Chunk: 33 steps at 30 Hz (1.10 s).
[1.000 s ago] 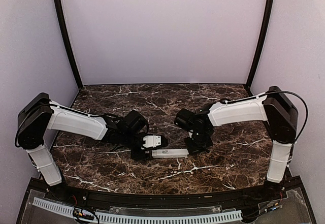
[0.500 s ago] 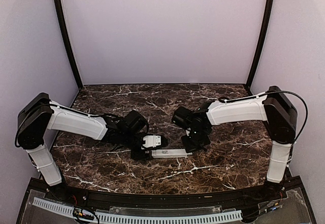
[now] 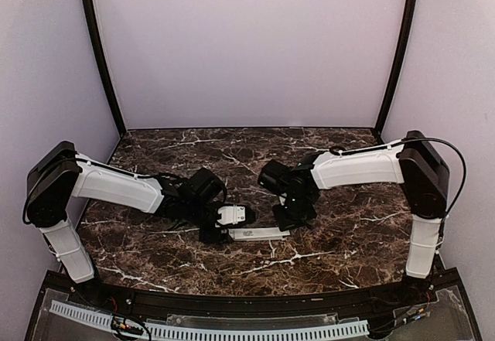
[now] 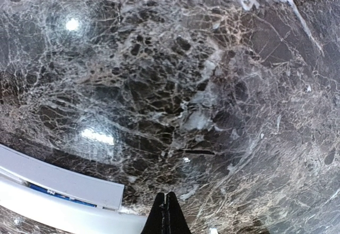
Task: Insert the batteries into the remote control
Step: Load the battery cover onto the remote control without the battery cover.
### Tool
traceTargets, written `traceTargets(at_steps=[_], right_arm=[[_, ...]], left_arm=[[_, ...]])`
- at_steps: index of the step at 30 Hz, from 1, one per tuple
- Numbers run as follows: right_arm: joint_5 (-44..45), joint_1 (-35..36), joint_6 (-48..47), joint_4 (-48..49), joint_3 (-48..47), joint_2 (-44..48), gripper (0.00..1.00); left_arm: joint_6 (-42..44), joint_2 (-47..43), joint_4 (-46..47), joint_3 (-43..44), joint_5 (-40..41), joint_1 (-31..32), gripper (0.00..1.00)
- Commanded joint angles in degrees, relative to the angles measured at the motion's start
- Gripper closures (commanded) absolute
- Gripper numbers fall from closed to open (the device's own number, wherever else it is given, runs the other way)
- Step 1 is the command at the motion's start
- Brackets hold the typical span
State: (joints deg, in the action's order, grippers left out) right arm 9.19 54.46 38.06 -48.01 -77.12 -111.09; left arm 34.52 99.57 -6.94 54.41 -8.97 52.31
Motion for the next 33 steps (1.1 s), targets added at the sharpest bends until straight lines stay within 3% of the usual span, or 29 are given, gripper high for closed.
traceTargets(at_steps=[1, 12, 24, 33], right_arm=[[0.65, 0.61, -0.31, -0.69, -1.83, -0.84, 1.0], [2.97, 0.49, 0.53, -2.96, -0.18, 0.24, 1.0], [4.2, -2.23, -1.04, -3.34, 2.4, 4.02, 1.0], [3.9, -2.95, -1.82, -2.48, 3.52, 4.97, 1.0]], left_arm=[[0.49, 0.27, -1.59, 0.49, -0.04, 0.24, 0.43], [0.36, 0.75, -2.12, 1.37, -0.88, 0.24, 0.41], [-1.23, 1.21, -1.63, 3.27, -4.51, 1.44, 0.27], [-0.7, 5.18, -3.99, 7.06, -4.17, 1.52, 0.3]])
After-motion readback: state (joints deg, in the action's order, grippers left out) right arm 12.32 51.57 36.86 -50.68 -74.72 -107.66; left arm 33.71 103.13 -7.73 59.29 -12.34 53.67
